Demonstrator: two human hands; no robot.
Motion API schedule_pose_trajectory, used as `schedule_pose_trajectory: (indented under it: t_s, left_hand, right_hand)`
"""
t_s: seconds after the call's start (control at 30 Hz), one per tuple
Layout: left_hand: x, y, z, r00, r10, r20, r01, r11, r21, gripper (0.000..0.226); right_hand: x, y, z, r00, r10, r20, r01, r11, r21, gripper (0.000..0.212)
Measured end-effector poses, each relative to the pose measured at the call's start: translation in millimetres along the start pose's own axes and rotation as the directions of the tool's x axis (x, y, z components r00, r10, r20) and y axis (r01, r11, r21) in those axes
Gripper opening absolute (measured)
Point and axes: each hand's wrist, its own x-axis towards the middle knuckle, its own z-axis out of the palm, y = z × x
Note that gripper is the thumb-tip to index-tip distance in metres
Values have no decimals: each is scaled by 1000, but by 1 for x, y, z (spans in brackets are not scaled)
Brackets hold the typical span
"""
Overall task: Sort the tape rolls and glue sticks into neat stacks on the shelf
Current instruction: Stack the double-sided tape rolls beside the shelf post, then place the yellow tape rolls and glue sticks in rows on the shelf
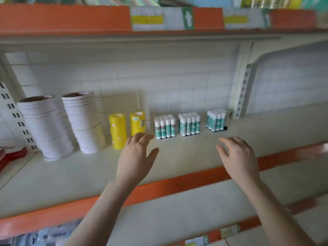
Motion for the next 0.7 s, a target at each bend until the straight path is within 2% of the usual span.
schedule_pose_trajectory:
  t_s: [0.17,0.4,0.5,0.7]
  left_hand:
    - [17,113,82,999,50,22,-48,995,-89,40]
    - [38,265,189,999,25,36,-19,985,-169,40]
    - [50,316,225,998,33,60,-21,984,-180,39]
    - [89,399,301,995,59,80,-44,982,-183,37]
  right_hand:
    - [2,128,-47,998,43,-51,-47,996,-79,20]
    - [15,313,-97,992,101,-81,-111,985,-130,12]
    - [22,377,-109,989,132,-64,-138,983,-119,21]
    - [45,492,-117,982,151,-113,-166,975,-146,22]
